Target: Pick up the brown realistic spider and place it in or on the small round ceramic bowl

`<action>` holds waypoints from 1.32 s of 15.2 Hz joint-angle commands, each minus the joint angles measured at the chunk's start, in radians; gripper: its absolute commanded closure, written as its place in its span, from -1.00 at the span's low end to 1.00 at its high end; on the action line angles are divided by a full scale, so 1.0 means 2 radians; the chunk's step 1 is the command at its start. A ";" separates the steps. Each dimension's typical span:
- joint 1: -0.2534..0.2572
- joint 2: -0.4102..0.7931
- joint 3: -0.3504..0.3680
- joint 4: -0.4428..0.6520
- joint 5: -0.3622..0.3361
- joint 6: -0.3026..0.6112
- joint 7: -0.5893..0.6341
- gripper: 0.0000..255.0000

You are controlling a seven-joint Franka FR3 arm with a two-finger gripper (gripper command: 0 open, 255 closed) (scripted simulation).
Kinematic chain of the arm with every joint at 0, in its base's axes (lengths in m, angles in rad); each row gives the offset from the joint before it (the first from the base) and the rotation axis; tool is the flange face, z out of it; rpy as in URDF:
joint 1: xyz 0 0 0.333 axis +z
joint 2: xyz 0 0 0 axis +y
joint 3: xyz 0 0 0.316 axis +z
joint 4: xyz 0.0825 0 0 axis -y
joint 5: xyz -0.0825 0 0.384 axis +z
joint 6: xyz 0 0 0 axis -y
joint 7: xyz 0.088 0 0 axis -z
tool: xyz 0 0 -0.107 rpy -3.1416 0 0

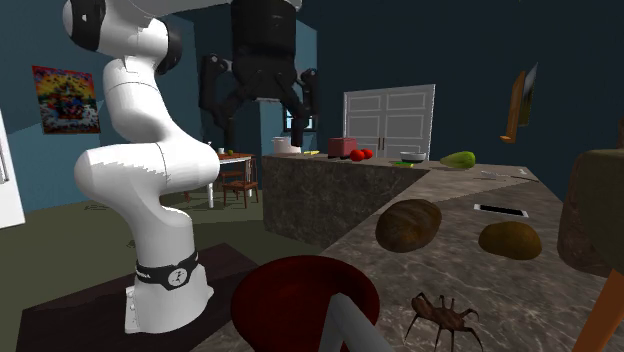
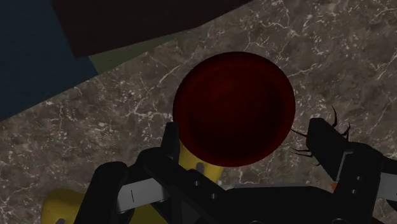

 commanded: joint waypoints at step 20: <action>-0.008 0.349 0.158 0.109 -0.107 0.270 0.259 -1.00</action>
